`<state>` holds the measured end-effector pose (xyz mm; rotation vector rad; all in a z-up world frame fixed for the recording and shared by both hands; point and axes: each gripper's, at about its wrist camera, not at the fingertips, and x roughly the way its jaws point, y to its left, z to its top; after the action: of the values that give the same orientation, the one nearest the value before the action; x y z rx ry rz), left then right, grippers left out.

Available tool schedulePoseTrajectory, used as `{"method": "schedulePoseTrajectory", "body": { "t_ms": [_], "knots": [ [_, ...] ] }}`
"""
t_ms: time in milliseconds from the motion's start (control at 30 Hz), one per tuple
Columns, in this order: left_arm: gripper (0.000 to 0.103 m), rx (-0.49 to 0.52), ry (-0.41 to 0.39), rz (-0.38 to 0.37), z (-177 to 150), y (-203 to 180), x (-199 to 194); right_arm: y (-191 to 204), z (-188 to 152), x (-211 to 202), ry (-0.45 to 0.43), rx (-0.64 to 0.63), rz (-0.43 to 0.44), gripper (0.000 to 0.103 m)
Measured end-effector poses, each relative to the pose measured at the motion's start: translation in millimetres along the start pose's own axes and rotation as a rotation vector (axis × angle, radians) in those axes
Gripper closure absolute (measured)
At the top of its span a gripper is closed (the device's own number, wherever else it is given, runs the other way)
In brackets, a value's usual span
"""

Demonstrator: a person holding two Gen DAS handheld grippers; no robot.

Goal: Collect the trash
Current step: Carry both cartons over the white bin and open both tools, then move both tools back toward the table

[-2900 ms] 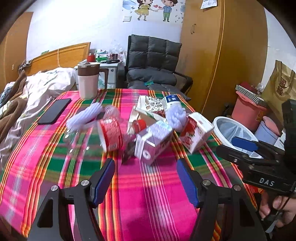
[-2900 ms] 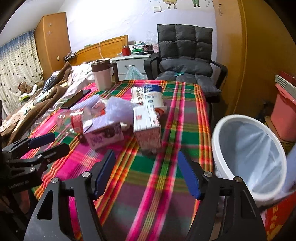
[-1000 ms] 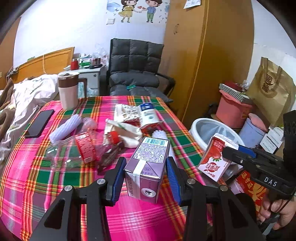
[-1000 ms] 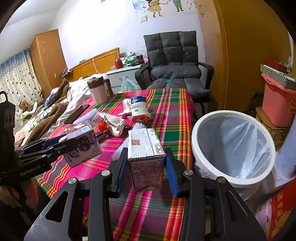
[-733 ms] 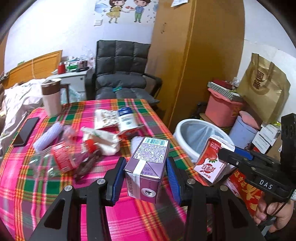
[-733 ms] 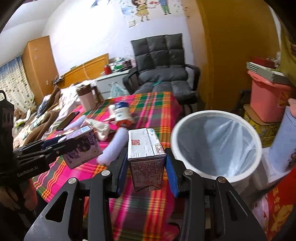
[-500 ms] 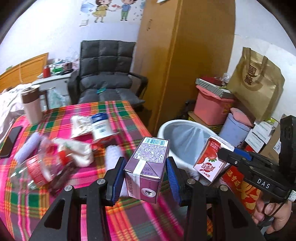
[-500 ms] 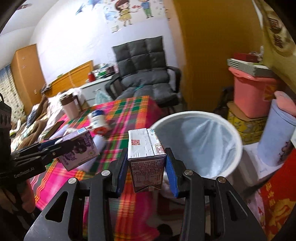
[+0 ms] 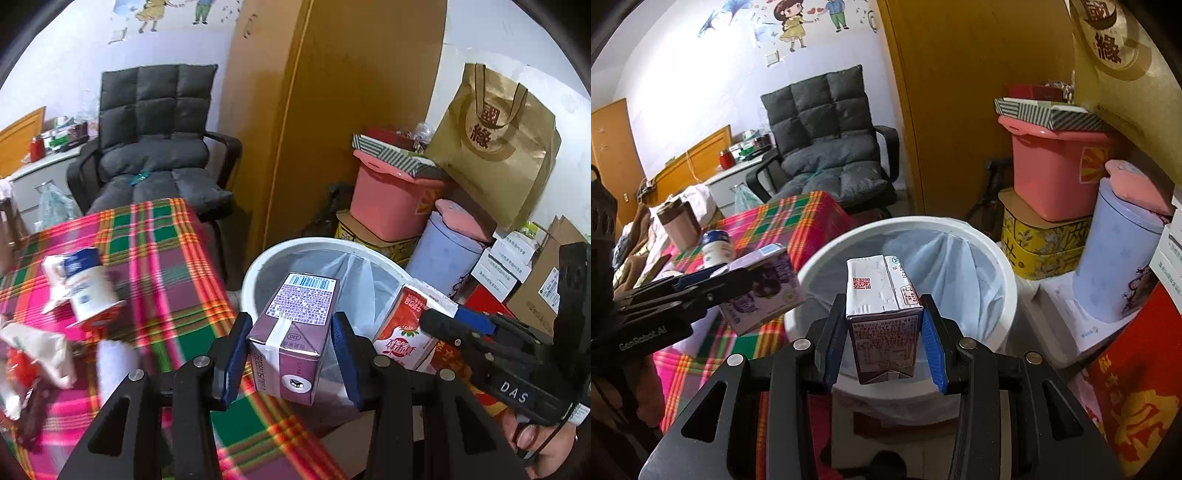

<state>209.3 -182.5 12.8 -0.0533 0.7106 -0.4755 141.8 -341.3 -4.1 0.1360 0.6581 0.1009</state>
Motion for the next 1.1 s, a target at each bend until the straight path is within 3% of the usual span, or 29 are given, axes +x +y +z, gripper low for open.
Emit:
{"method": "schedulePoseTrajectory", "body": {
  "t_ms": [333, 400, 833, 1100],
  "knots": [
    [0.058, 0.009, 0.058, -0.031, -3, -4, 34, -16, -2, 18, 0.064, 0.034, -0.025, 0.062],
    [0.051, 0.011, 0.056, -0.031, -3, -4, 35, -16, -3, 19, 0.071, 0.037, -0.026, 0.062],
    [0.048, -0.012, 0.019, -0.015, -5, 0, 10, -11, -3, 9, 0.050, 0.029, -0.024, 0.062],
    [0.048, -0.032, -0.007, 0.037, -18, 9, -22, 7, -6, -6, 0.038, -0.017, 0.029, 0.062]
  ]
}}
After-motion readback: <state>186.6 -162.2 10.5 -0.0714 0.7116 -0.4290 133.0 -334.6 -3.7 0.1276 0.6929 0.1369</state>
